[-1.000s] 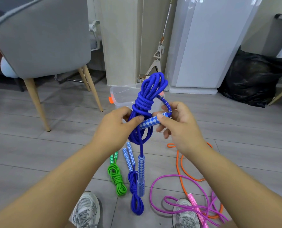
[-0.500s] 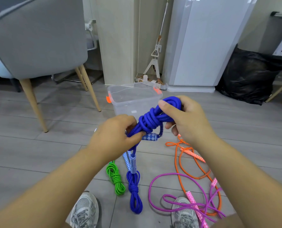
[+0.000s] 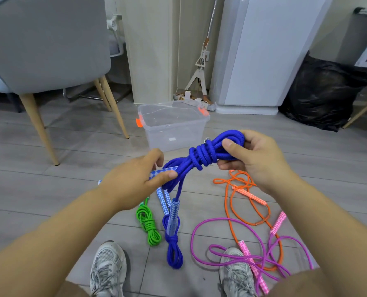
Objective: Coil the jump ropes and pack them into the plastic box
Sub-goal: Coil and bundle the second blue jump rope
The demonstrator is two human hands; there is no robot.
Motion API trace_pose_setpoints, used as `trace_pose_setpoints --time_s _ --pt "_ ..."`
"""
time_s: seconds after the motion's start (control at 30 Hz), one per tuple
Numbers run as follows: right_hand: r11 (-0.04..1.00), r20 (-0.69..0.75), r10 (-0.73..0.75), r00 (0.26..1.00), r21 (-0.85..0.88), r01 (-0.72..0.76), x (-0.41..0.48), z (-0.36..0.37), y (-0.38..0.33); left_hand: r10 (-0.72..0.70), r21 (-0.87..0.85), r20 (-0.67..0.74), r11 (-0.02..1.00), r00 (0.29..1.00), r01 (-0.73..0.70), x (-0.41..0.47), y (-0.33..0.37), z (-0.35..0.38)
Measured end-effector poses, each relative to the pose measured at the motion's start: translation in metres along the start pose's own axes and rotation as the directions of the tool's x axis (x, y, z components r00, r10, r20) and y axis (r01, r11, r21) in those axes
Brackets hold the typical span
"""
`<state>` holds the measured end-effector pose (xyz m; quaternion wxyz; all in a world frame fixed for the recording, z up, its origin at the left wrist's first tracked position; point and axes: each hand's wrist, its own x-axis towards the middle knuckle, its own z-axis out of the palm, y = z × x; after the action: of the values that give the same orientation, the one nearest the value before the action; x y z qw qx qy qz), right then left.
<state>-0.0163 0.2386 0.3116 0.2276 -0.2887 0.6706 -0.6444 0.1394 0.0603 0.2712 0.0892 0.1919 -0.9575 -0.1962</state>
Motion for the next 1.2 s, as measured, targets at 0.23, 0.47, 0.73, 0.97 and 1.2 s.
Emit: trace_pose_setpoints --time_s 0.23,0.47,0.73,0.97,1.2 --pt "0.992 0.039 0.058 0.998 -0.115 -0.053 -0.002 -0.017 0.016 -0.06 -0.006 0.0 0.998 0.998 0.06 -0.007 -0.016 -0.011" --pt "0.852 0.217 0.062 0.974 -0.52 0.062 -0.006 -0.013 0.029 -0.06 0.138 0.086 0.989 0.994 0.048 -0.006 -0.022 -0.004" --pt "0.379 0.423 0.039 0.905 -0.845 0.378 -0.014 0.002 0.032 -0.016 0.171 0.09 0.985 0.996 0.001 -0.007 -0.012 0.007" --pt "0.206 0.494 0.015 0.869 -0.852 0.481 -0.015 0.002 0.035 -0.102 0.26 0.075 0.962 0.992 0.079 -0.008 -0.011 0.007" --pt "0.155 0.415 0.019 0.909 -0.9 0.408 -0.015 -0.013 0.041 -0.096 0.039 0.067 0.995 0.993 0.094 -0.022 -0.013 0.008"
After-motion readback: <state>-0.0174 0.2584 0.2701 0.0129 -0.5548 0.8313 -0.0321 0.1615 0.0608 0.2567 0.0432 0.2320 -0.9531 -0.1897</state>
